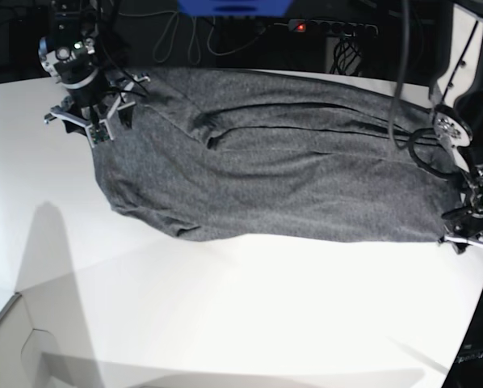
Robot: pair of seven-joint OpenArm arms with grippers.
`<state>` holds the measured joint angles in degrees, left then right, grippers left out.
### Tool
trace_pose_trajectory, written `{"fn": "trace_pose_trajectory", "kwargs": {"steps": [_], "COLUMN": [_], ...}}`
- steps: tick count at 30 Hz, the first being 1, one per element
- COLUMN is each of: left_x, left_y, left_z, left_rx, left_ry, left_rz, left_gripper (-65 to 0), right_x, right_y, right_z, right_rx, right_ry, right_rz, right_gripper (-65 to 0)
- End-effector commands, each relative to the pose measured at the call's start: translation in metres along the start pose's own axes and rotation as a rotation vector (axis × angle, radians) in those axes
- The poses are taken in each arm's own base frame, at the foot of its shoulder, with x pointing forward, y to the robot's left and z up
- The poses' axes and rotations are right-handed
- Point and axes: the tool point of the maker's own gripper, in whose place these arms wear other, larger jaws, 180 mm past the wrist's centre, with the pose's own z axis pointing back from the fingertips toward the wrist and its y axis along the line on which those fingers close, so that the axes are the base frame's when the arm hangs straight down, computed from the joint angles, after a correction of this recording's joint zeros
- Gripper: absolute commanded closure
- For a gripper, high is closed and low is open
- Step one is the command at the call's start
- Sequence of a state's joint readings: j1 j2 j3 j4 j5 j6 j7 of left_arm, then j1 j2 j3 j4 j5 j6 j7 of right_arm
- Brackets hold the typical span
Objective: Layout the t-shirt on the table in an organized manner, then fold the t-shirt properly
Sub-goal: 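Grasp the shirt corners again with both grippers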
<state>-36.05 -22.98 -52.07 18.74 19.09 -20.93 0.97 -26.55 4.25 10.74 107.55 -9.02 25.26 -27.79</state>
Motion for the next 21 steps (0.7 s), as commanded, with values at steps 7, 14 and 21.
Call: {"fn": "trace_pose_trajectory", "kwargs": {"steps": [7, 14, 21], "left_x": [0.02, 0.011, 0.008], "left_y": [0.009, 0.012, 0.012], "left_z": [0.001, 0.003, 0.003], "left_rx": [0.016, 0.02, 0.02], "left_ry": [-0.055, -0.038, -0.032], "left_rz": [-0.003, -0.006, -0.008], "left_gripper": [-23.0, -23.0, -22.5], "right_x": [0.013, 0.014, 0.013], "right_y": [-0.007, -0.007, -0.007], "right_z": [0.0, 0.0, 0.0], "right_rx": [-0.019, -0.02, -0.02], "right_ry": [-0.046, -0.047, -0.046], "right_rz": [0.0, 0.0, 0.001], "right_gripper": [-34.7, -34.6, -34.6]}}
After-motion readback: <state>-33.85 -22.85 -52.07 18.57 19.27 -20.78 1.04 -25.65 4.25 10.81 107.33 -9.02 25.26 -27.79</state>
